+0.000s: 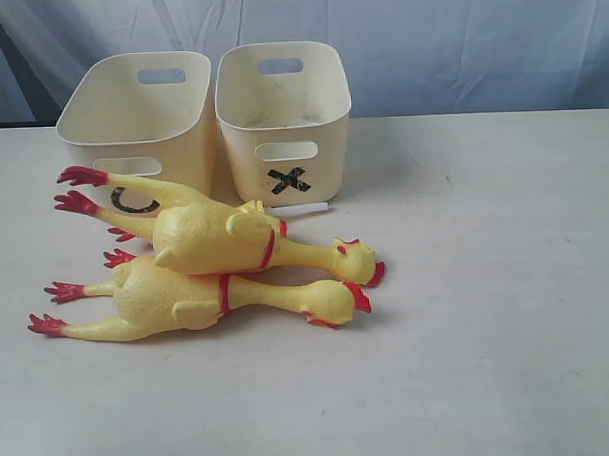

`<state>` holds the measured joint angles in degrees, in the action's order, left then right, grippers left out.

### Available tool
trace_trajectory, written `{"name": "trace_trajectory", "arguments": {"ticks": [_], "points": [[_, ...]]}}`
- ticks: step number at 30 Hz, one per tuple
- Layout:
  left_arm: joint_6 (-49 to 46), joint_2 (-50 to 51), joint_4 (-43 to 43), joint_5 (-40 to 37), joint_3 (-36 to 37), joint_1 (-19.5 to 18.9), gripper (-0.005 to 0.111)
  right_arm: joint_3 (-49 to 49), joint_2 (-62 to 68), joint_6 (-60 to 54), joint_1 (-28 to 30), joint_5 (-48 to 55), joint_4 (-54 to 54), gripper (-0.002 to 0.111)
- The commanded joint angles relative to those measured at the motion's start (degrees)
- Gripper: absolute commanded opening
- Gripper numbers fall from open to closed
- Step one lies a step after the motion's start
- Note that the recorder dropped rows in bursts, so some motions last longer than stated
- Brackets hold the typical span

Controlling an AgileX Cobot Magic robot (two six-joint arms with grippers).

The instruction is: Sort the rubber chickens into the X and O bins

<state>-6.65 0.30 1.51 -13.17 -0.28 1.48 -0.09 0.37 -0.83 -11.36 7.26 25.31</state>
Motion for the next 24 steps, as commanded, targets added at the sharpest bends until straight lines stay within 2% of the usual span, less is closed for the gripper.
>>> {"name": "trace_trajectory", "arguments": {"ticks": [1,4,9,18,24], "points": [[0.1,-0.3,-0.2,0.2,0.3,0.3,0.000,0.1,-0.4,0.1,-0.1,-2.4,2.9,0.000],[0.1,-0.3,-0.2,0.2,0.3,0.3,0.000,0.1,-0.4,0.1,-0.1,-6.5,8.9,0.000],[0.1,-0.3,-0.2,0.2,0.3,0.3,0.000,-3.2,-0.4,0.1,-0.1,-5.2,7.3,0.000],[0.1,-0.3,-0.2,0.2,0.3,0.3,0.000,-14.5,2.4,-3.3,-0.1,13.5,4.8,0.000],[0.1,-0.3,-0.2,0.2,0.3,0.3,0.000,-21.5,6.8,-17.3,-0.1,25.3,4.8,0.000]]}}
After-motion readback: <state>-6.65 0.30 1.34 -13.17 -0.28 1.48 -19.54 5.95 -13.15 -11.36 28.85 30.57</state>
